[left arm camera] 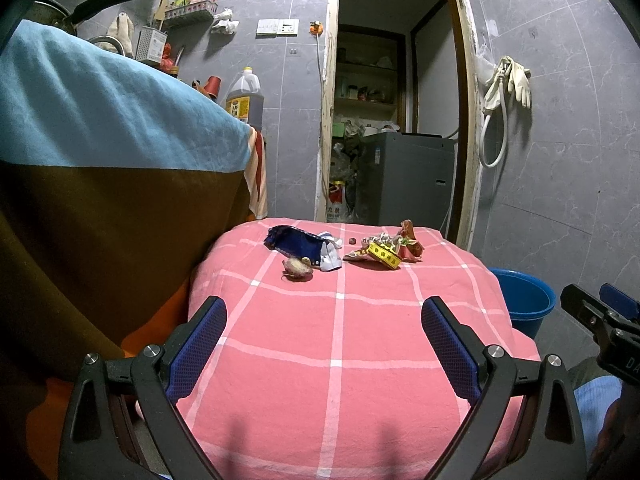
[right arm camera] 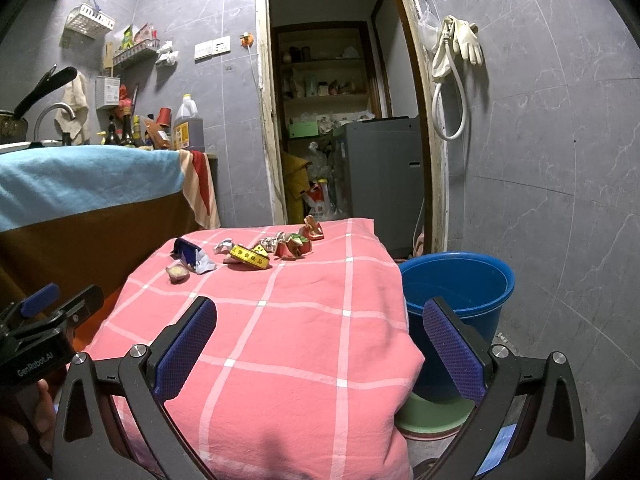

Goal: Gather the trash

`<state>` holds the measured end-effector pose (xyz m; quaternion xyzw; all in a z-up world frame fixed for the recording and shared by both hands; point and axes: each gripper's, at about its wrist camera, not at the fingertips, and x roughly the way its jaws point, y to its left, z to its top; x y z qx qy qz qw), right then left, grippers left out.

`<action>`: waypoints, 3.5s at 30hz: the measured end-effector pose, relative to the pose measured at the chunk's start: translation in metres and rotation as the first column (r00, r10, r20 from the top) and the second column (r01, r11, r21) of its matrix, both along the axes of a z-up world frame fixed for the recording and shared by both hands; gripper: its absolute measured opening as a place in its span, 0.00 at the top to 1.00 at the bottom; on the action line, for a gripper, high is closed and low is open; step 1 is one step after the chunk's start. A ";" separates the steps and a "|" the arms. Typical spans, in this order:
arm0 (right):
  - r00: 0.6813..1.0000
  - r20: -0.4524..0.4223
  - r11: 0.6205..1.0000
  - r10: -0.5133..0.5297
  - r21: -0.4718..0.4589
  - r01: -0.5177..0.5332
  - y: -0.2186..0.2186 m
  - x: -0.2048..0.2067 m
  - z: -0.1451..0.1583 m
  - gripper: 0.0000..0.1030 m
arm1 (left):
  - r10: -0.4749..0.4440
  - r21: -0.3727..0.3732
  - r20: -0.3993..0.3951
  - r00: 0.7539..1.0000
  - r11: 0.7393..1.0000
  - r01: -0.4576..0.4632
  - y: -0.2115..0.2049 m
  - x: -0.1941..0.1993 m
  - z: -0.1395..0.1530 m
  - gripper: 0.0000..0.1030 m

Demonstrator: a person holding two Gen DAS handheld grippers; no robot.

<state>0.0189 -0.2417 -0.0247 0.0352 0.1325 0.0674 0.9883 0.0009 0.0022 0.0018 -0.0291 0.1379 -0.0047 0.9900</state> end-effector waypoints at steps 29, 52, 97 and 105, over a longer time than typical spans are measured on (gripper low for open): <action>1.000 -0.003 1.000 -0.001 0.001 0.001 0.000 0.000 -0.001 0.00 | 0.000 0.003 0.000 1.000 1.000 0.000 -0.002 0.001 -0.003 0.07; 1.000 -0.005 1.000 0.000 0.003 0.000 -0.002 0.001 0.000 0.00 | -0.001 0.004 -0.002 1.000 1.000 0.001 -0.002 0.001 -0.003 0.07; 0.939 0.180 0.955 0.292 -0.100 -0.278 0.049 0.142 0.035 0.00 | 0.076 0.045 0.112 0.991 0.996 -0.081 0.038 0.111 0.006 0.07; 0.907 -0.044 0.899 0.419 -0.123 -0.421 0.072 0.198 0.013 0.00 | 0.053 0.035 -0.070 0.996 0.998 -0.051 0.045 0.148 -0.004 0.07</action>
